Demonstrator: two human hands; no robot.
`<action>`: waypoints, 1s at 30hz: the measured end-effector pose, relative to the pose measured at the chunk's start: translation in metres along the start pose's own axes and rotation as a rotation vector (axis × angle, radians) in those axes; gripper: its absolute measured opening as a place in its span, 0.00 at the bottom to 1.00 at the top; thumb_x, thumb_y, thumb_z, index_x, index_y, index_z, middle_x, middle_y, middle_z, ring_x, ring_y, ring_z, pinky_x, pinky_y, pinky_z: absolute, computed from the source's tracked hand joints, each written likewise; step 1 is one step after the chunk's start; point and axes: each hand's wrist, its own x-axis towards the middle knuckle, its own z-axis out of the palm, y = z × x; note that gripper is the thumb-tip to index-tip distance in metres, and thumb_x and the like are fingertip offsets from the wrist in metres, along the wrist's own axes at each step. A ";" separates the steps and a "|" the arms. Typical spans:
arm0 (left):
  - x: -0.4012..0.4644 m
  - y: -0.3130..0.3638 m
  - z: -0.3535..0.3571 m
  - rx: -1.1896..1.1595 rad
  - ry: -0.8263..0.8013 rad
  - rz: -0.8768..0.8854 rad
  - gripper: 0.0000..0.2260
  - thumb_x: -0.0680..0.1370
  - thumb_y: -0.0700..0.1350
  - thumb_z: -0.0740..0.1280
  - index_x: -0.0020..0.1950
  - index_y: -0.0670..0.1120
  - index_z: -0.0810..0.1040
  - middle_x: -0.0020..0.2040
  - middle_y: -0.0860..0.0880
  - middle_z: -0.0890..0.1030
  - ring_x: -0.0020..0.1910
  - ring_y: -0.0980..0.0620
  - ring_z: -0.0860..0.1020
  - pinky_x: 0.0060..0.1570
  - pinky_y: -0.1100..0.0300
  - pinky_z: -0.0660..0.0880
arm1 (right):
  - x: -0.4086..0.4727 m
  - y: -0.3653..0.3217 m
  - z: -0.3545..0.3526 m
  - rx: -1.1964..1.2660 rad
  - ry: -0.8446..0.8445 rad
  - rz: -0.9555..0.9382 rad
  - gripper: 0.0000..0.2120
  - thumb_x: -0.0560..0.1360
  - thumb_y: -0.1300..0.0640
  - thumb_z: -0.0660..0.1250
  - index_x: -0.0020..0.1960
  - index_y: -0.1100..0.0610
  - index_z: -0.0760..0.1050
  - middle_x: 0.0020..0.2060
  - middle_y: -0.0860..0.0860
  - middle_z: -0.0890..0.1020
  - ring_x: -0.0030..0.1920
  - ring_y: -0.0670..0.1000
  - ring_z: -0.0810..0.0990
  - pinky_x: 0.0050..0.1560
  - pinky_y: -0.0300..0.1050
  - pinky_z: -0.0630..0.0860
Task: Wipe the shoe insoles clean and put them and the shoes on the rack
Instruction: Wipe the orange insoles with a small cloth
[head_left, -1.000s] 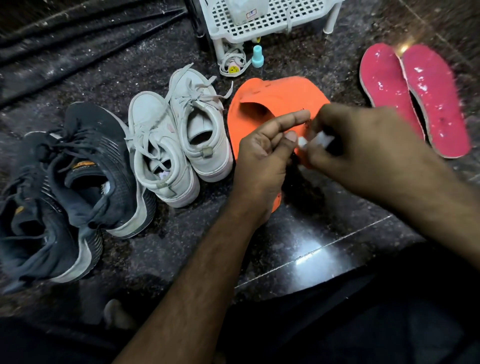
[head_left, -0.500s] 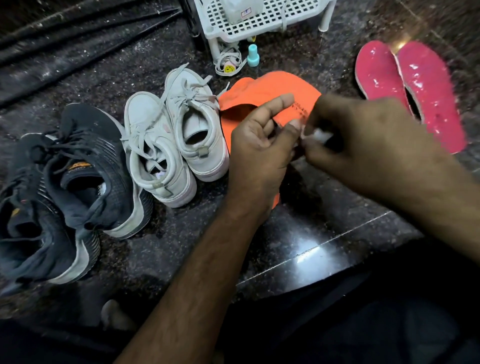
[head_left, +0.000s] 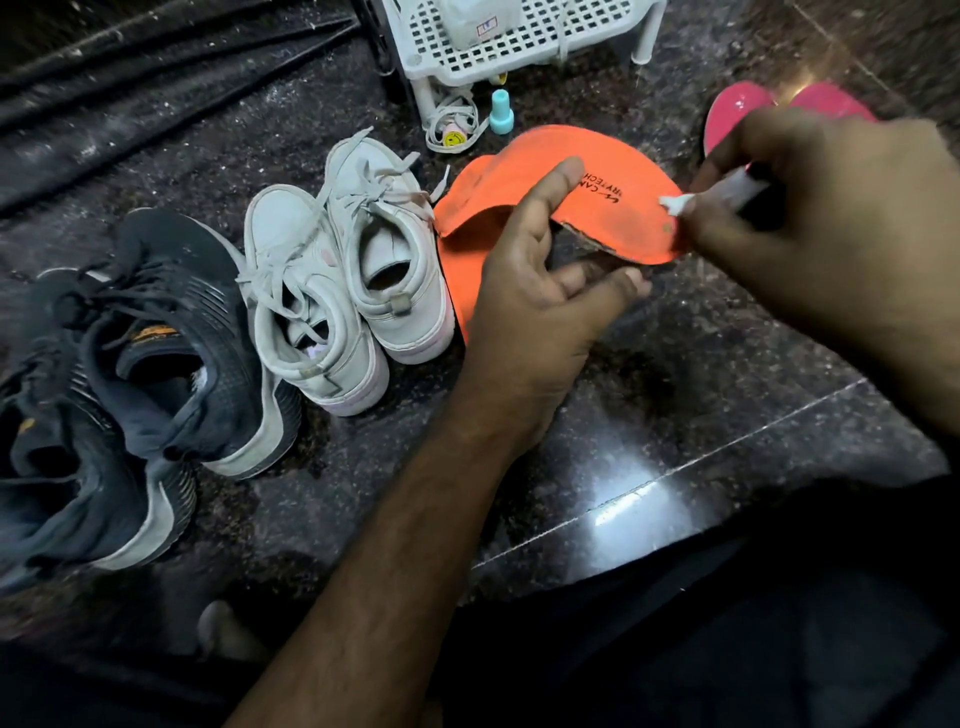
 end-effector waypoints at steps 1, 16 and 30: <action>0.000 -0.001 0.001 0.004 -0.003 -0.006 0.35 0.74 0.22 0.67 0.77 0.40 0.63 0.70 0.40 0.75 0.51 0.53 0.82 0.55 0.56 0.80 | 0.000 -0.001 0.000 0.000 0.009 0.003 0.10 0.74 0.48 0.67 0.51 0.52 0.77 0.34 0.49 0.78 0.42 0.58 0.81 0.39 0.46 0.72; 0.002 -0.002 -0.004 -0.089 0.052 -0.057 0.22 0.82 0.30 0.60 0.77 0.40 0.65 0.71 0.35 0.73 0.42 0.60 0.82 0.38 0.65 0.78 | -0.012 -0.025 0.010 0.086 -0.113 -0.144 0.10 0.73 0.47 0.65 0.50 0.51 0.76 0.28 0.43 0.73 0.34 0.52 0.76 0.36 0.45 0.68; 0.003 -0.005 -0.008 -0.012 0.049 -0.029 0.20 0.82 0.30 0.60 0.74 0.38 0.68 0.48 0.47 0.84 0.40 0.60 0.81 0.37 0.67 0.78 | -0.015 -0.030 0.009 0.049 -0.146 -0.123 0.13 0.73 0.45 0.62 0.51 0.51 0.77 0.34 0.51 0.81 0.40 0.59 0.82 0.39 0.51 0.77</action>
